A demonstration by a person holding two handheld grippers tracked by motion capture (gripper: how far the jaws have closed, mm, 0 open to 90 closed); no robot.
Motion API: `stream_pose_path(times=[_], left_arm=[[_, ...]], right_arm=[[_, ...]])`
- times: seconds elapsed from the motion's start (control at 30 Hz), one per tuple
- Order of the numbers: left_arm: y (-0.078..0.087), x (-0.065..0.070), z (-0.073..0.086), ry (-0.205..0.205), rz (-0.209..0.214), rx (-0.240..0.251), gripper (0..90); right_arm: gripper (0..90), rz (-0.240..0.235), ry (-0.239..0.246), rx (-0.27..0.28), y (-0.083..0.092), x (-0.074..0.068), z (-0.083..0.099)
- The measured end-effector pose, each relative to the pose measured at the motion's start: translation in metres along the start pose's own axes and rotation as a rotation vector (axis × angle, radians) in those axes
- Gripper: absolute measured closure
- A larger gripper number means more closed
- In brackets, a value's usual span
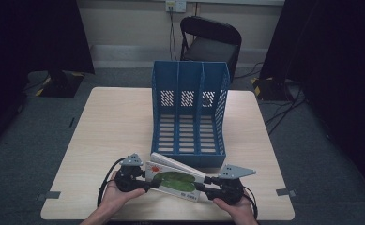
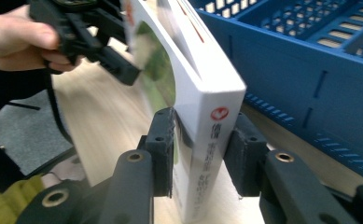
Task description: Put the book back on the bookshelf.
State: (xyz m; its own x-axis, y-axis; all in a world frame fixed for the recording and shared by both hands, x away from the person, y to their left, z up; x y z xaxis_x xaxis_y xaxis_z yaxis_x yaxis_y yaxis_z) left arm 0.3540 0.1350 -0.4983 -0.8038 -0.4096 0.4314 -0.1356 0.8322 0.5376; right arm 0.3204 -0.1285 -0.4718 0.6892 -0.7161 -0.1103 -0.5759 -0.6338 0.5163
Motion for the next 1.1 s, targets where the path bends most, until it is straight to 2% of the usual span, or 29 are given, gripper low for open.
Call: stream_pose_path(times=[0.03,0.07,0.2,0.3,0.37,0.43,0.53,0.57,0.6,0.67,0.8,0.87,1.0,1.1], left_arm=[[0.000,0.000,0.000,0.000,0.000,0.000,45.2],[0.002,-0.005,0.000,0.026,-0.025,0.009,41.6],[-0.001,-0.009,0.000,0.041,-0.022,0.003,39.1],[-0.003,-0.010,0.000,0.043,-0.021,0.000,36.3],[-0.005,-0.010,0.000,0.040,-0.023,-0.006,35.2],[-0.004,-0.010,0.000,0.041,-0.022,-0.007,35.0],[-0.003,-0.010,-0.001,0.040,-0.022,0.006,36.0],[-0.003,-0.010,-0.001,0.041,-0.020,0.012,36.0],[-0.003,-0.010,-0.002,0.038,-0.016,0.015,35.9],[-0.003,-0.010,-0.002,0.033,-0.015,0.021,35.8],[-0.005,-0.010,-0.003,0.019,-0.019,0.021,35.5],[-0.005,-0.011,-0.003,0.001,-0.035,0.018,36.8],[-0.006,-0.011,-0.004,-0.005,-0.041,0.021,38.5],[-0.007,-0.012,-0.005,-0.013,-0.043,0.018,38.8]], right_arm=[[65.7,0.000,0.000,0.000,0.000,0.000,0.000],[64.2,-0.023,0.003,-0.002,0.000,-0.005,0.000],[60.4,-0.051,0.013,-0.030,-0.007,-0.015,0.001],[56.5,-0.061,0.029,-0.052,-0.014,-0.024,0.003],[54.0,-0.043,0.044,-0.060,-0.019,-0.029,0.005],[49.8,-0.044,0.048,-0.056,-0.021,-0.033,0.005],[52.3,-0.043,0.040,-0.052,-0.025,-0.034,0.004],[55.0,-0.038,0.037,-0.050,-0.027,-0.035,0.004],[61.6,-0.035,0.036,-0.051,-0.032,-0.034,0.003],[65.0,-0.033,0.034,-0.062,-0.037,-0.034,0.004],[68.1,-0.011,0.054,-0.076,-0.042,-0.034,0.006],[69.4,0.001,0.045,-0.079,-0.043,-0.034,0.007],[70.6,0.022,0.037,-0.085,-0.043,-0.035,0.007],[71.2,0.044,0.058,-0.082,-0.044,-0.036,0.007]])
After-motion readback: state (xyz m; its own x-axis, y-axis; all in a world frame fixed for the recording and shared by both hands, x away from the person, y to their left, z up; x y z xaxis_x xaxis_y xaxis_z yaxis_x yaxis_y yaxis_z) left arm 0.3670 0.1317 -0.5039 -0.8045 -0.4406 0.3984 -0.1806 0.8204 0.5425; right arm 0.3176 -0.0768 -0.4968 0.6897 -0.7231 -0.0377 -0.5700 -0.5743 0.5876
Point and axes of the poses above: each handheld gripper's, and its own axes: y roughly backward along the jaws, z roughly out of its underside, x roughly to its right, the point moved 5 cm from there along -y, roughly forward along the jaws, and after that the axes turned 12 degrees about z, right-handed, at the moved point
